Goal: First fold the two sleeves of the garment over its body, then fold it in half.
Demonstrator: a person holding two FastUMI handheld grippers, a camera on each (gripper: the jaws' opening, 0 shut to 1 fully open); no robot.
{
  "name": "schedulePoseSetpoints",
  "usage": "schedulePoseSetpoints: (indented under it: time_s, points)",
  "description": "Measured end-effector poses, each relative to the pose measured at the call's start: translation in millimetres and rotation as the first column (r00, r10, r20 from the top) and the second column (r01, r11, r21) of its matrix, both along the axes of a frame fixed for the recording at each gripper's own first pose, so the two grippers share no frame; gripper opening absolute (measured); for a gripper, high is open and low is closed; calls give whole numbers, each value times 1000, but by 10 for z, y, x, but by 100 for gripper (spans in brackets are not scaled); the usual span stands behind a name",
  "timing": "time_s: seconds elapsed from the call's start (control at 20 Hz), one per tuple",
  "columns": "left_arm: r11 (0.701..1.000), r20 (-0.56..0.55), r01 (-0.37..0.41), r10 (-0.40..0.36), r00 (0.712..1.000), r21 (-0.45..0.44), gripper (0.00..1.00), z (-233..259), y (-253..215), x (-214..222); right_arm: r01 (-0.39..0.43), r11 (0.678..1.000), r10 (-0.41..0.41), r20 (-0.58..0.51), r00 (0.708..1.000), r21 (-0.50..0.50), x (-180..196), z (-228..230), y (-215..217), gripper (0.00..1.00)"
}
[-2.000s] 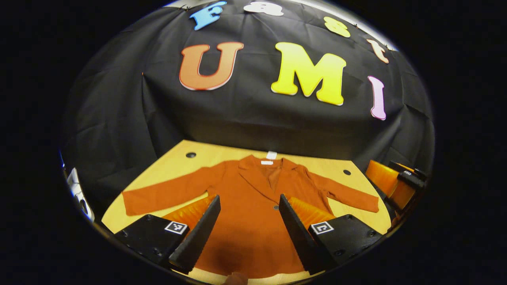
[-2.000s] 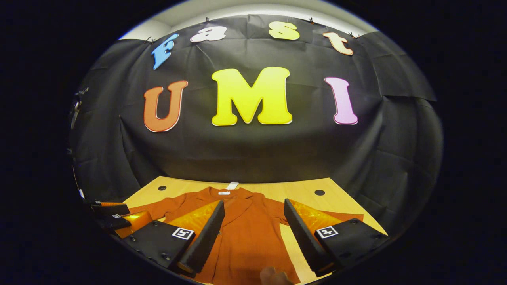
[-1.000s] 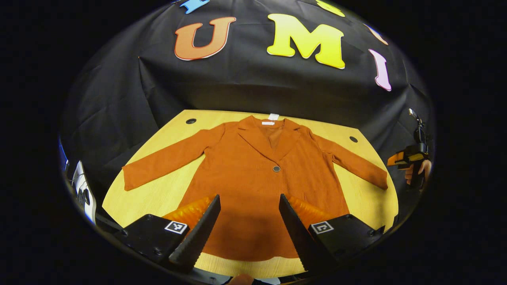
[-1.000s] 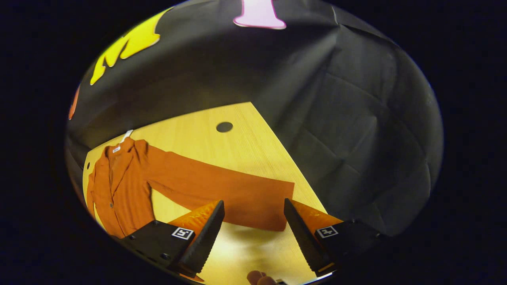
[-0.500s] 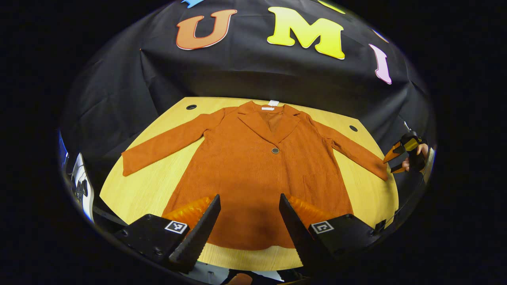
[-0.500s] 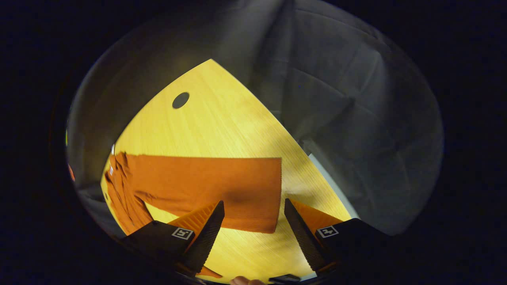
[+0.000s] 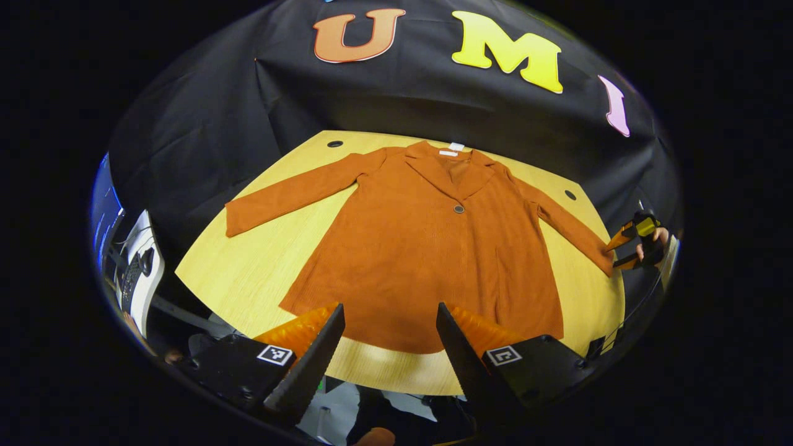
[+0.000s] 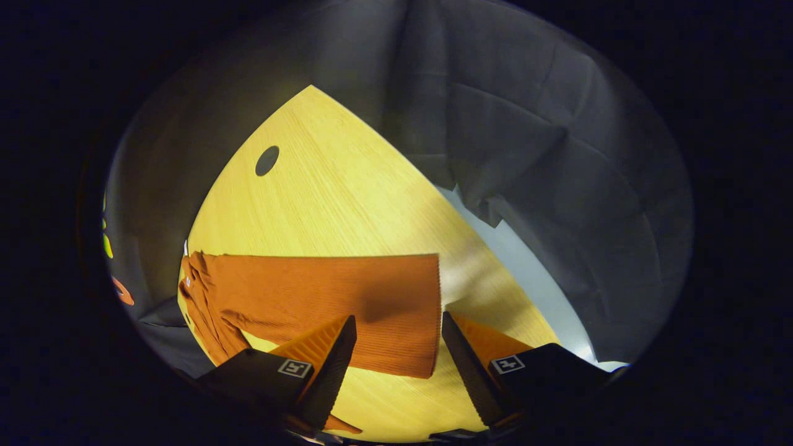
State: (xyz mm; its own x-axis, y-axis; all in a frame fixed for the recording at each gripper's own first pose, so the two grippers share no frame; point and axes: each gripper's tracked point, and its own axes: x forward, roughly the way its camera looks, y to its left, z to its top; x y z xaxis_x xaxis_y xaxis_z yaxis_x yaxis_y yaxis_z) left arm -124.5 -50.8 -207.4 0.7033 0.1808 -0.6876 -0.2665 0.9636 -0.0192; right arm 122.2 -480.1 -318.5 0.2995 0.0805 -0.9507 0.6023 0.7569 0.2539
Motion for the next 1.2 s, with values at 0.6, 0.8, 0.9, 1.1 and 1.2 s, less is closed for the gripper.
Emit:
schedulePoseSetpoints:
  time_s: [0.6,0.8,0.9,1.1,1.2]
  points:
    - [1000,59,13,-13,998,11,97,251,-48,55,42,999,-43,-69,997,-23,9,-52,-180,41]
    - [998,62,59,-60,996,15,97,161,153,161,38,999,-37,-56,998,15,21,-62,-96,8]
    - [997,47,73,-73,996,3,97,91,283,185,22,1000,-23,-28,999,-19,60,107,-124,6]
    - [992,47,116,-118,992,43,97,51,594,293,12,997,-10,20,1000,-78,139,524,5,6]
    - [988,53,141,-145,988,68,97,24,712,362,-25,996,29,54,998,-86,208,770,244,6]
